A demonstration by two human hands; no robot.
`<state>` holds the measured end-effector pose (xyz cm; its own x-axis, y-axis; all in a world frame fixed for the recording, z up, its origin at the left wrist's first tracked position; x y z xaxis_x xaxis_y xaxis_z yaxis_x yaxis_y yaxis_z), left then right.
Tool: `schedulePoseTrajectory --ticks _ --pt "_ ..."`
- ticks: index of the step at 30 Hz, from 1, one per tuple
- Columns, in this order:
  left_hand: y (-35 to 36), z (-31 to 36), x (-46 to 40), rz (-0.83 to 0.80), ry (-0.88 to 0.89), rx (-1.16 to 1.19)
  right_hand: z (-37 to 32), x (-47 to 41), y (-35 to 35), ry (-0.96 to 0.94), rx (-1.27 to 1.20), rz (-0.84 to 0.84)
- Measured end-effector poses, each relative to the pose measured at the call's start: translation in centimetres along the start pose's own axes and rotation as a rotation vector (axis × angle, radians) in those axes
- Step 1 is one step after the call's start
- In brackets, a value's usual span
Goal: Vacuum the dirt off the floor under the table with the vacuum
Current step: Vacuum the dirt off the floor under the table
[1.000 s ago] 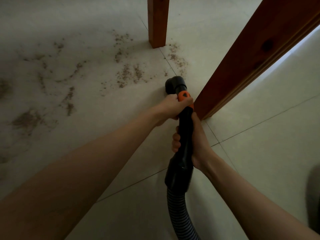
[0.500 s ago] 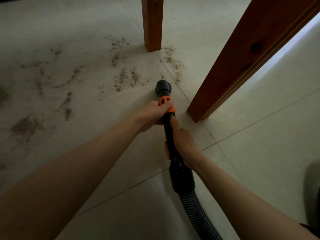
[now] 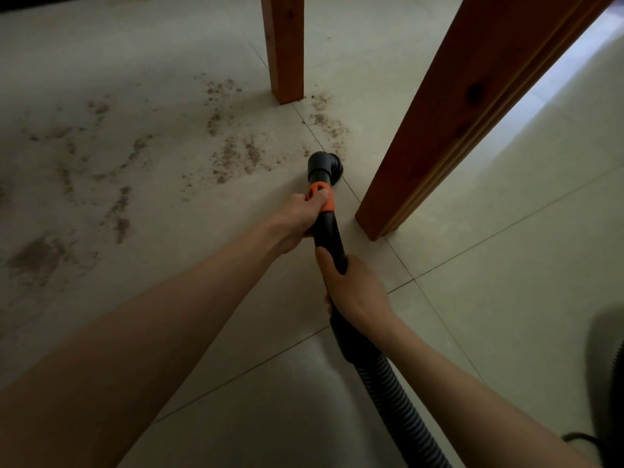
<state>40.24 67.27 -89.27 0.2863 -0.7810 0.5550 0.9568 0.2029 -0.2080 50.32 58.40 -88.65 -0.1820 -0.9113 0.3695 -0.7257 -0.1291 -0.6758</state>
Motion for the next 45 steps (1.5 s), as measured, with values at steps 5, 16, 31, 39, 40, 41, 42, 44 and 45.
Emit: schedulePoseTrajectory --ticks 5,16,31,39,40,41,42,44,45 --pt "-0.1 -0.1 0.2 -0.009 -0.011 0.008 -0.2 0.6 -0.3 -0.046 -0.017 0.045" --pt "-1.2 -0.1 -0.2 -0.065 -0.229 0.302 0.3 1.5 -0.4 -0.052 -0.23 -0.098" --pt "-1.8 2.2 -2.5 -0.087 -0.335 0.668 -0.1 2.3 -1.5 -0.178 -0.16 -0.103" --pt "-2.8 3.3 -2.3 -0.113 -0.27 0.757 -0.4 1.7 -2.5 -0.247 -0.203 -0.119" --pt "-3.4 3.6 -2.4 -0.116 -0.268 0.811 -0.3 1.6 -2.7 -0.255 -0.234 -0.151" --pt "-4.0 3.9 -2.5 -0.115 -0.274 0.878 -0.3 1.6 -2.9 -0.263 -0.258 -0.178" --pt "-4.7 4.0 -2.8 -0.112 -0.28 0.929 -0.2 1.7 -2.9 -0.267 -0.277 -0.198" --pt "-5.6 4.1 -3.0 -0.119 -0.286 0.938 0.0 1.8 -2.8 -0.265 -0.293 -0.223" --pt "-5.8 3.9 -3.1 -0.126 -0.297 0.931 0.1 1.9 -2.7 -0.262 -0.288 -0.229"
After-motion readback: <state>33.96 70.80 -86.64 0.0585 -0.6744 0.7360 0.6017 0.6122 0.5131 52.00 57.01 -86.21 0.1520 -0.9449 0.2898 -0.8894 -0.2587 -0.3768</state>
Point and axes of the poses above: each hand's wrist, its own x-axis away from the middle knuckle, its own y-axis out of the palm, z = x × y, the point moved 5 cm from there along -x, towards the middle knuckle, and after that the axes turned 14 degrees about z, right-handed, at the moved point
